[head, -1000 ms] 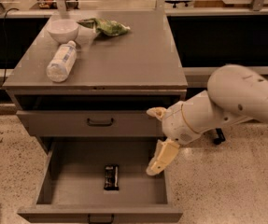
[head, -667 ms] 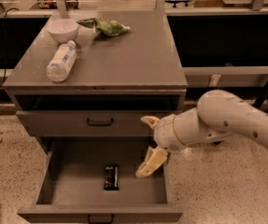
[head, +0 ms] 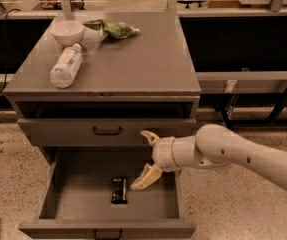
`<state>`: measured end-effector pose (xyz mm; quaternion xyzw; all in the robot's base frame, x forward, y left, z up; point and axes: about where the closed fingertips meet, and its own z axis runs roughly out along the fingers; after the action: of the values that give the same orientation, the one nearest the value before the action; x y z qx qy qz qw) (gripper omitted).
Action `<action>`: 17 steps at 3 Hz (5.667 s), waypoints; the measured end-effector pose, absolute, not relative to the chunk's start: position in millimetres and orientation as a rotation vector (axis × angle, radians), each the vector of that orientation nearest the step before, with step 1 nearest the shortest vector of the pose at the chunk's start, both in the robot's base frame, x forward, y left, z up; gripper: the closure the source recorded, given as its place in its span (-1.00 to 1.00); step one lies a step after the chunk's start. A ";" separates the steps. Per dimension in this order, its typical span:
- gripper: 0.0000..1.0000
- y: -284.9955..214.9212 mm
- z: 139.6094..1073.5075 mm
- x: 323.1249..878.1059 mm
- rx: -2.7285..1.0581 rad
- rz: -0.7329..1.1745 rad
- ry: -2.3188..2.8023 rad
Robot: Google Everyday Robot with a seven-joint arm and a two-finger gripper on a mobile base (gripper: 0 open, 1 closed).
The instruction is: Pick rxbar chocolate from middle drawer and place on counter
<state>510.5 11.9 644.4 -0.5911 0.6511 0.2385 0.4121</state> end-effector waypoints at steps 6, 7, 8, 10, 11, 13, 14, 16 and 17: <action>-1.00 64.0 473.5 500.8 -1.597 0.786 1.611; -1.00 61.4 449.6 517.2 -1.607 0.749 1.602; -1.00 67.4 423.1 536.4 -1.638 0.723 1.578; -1.00 92.6 375.1 546.0 -1.661 0.767 1.567; -0.65 96.0 362.3 541.1 -1.673 0.779 1.581; 0.43 97.1 349.5 530.3 -1.675 0.809 1.596; 0.90 95.7 360.1 529.2 -1.655 0.835 1.565; 1.00 74.0 486.7 512.5 -1.602 0.953 1.430; 1.00 60.2 546.1 497.6 -1.608 0.974 1.414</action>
Offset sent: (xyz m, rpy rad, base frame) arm -0.0116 0.0291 -0.0614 0.0363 0.1191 0.1274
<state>497.6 60.2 546.1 -0.6310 0.5549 0.3822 0.3845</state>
